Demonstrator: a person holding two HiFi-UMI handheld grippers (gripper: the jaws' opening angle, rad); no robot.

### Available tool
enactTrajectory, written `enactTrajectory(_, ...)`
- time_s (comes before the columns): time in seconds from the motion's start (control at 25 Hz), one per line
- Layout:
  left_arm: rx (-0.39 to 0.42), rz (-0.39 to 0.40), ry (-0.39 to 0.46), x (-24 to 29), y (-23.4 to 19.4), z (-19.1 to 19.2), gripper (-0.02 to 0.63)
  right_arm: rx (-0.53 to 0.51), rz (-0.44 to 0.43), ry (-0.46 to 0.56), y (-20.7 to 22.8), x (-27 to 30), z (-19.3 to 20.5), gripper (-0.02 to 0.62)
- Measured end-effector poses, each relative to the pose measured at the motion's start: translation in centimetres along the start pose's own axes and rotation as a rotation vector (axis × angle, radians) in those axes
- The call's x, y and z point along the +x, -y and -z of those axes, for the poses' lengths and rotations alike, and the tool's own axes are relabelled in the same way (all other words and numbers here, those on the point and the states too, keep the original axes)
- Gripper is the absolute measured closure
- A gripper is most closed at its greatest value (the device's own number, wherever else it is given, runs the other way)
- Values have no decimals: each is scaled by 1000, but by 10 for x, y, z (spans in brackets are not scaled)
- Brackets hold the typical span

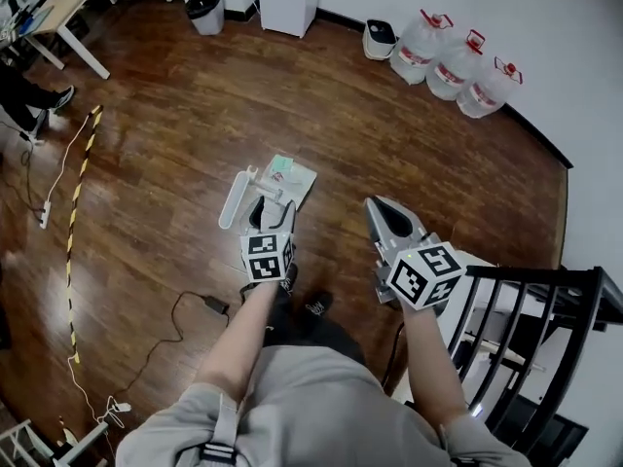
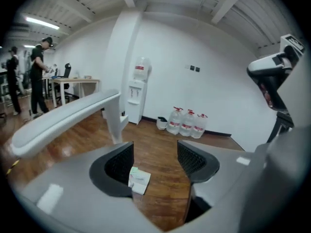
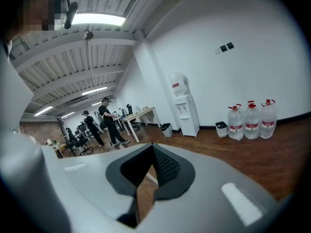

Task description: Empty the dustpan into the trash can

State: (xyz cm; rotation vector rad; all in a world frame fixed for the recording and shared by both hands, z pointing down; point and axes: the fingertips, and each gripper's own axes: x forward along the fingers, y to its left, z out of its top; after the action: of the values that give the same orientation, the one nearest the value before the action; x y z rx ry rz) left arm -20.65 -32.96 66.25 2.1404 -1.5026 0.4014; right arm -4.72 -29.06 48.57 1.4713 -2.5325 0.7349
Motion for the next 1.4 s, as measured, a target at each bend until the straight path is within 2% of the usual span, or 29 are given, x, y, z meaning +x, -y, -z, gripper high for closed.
enactTrajectory(0.2, -85, -148, 32, 12, -37, 6, 240, -26, -63, -58, -2, 15, 9, 595)
enactTrajectory(0.32, -132, -208, 58, 22, -53, 1, 212, -45, -84, -79, -1, 18, 9, 597)
enactTrajectory(0.52, -157, -277, 123, 30, -75, -24, 198, -51, -81, -91, 6, 20, 9, 595)
enactTrajectory(0.76, -216, -323, 136, 39, -95, -34, 199, -40, -42, -86, 13, 8, 4, 595)
enactTrajectory(0.84, -214, -343, 141, 43, -101, -39, 229, -34, -18, -85, 22, 3, 5, 595)
enactTrajectory(0.92, -222, -378, 145, 44, -110, -43, 375, -25, 5, -85, 30, 0, 6, 595)
enactTrajectory(0.96, -228, -394, 143, 43, -116, -44, 427, -19, 14, -85, 33, -1, 6, 595)
enactTrajectory(1.16, -201, -378, 128, 42, -125, -50, 418, 0, 32, -85, 36, -3, 7, 595)
enactTrajectory(1.4, -68, -253, 165, 37, -110, -80, 414, -2, 51, -61, 29, 2, -3, 597)
